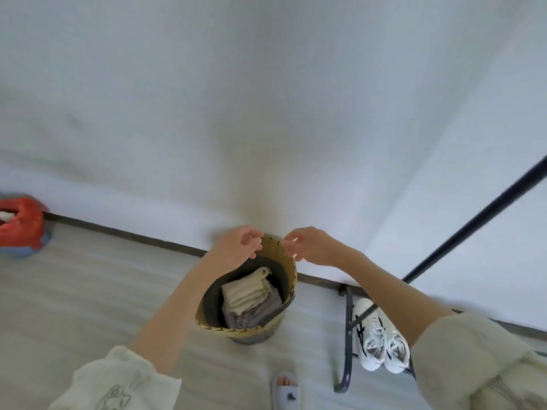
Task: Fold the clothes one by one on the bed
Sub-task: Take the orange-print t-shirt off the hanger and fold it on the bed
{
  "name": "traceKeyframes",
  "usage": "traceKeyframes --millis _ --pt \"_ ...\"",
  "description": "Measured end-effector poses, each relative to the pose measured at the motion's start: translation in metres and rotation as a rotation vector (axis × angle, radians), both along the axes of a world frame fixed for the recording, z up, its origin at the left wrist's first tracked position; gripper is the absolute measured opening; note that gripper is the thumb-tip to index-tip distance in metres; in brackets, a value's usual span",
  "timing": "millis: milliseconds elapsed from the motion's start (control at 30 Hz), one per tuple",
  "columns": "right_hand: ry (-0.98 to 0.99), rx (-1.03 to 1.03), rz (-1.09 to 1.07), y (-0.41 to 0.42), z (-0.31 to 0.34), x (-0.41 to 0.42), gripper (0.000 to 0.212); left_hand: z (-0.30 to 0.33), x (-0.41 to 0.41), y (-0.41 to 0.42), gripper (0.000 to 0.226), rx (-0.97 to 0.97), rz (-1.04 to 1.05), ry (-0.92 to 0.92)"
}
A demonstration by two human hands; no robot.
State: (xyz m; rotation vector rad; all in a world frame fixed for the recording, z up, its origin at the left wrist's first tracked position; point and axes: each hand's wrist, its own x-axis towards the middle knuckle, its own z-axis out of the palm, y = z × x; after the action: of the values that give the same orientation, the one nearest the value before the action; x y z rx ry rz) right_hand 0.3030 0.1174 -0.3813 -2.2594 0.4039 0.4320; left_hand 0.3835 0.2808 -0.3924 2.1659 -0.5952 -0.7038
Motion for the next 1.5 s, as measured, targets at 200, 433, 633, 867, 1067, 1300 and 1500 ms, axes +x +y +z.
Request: traceKeyframes --millis 200,433,633,867,1067,1300,1500 --pt "-0.011 0.017 -0.060 -0.005 0.064 -0.127 0.035 0.059 -0.090 0.007 0.014 -0.118 -0.112 -0.008" --pt "-0.023 -0.024 -0.333 -0.058 0.130 -0.251 0.031 0.121 -0.169 -0.050 0.013 -0.204 -0.341 -0.113" --pt "-0.089 -0.100 -0.464 -0.107 0.173 -0.354 0.028 0.160 -0.247 -0.121 0.014 -0.254 -0.461 -0.157" --pt "-0.093 -0.164 -0.599 -0.184 0.191 -0.509 0.030 0.173 -0.388 -0.219 0.015 -0.273 -0.583 -0.065" --pt "-0.116 -0.171 -0.748 -0.261 0.195 -0.655 0.030 0.176 -0.525 -0.315 0.016 -0.270 -0.715 -0.022" --pt "-0.287 -0.262 -0.957 -0.358 0.211 -0.754 0.026 0.194 -0.609 -0.419 0.018 -0.291 -0.805 -0.048" --pt "-0.348 -0.523 -1.063 -0.459 0.236 -0.786 0.031 0.204 -0.654 -0.514 0.018 -0.353 -0.863 -0.071"
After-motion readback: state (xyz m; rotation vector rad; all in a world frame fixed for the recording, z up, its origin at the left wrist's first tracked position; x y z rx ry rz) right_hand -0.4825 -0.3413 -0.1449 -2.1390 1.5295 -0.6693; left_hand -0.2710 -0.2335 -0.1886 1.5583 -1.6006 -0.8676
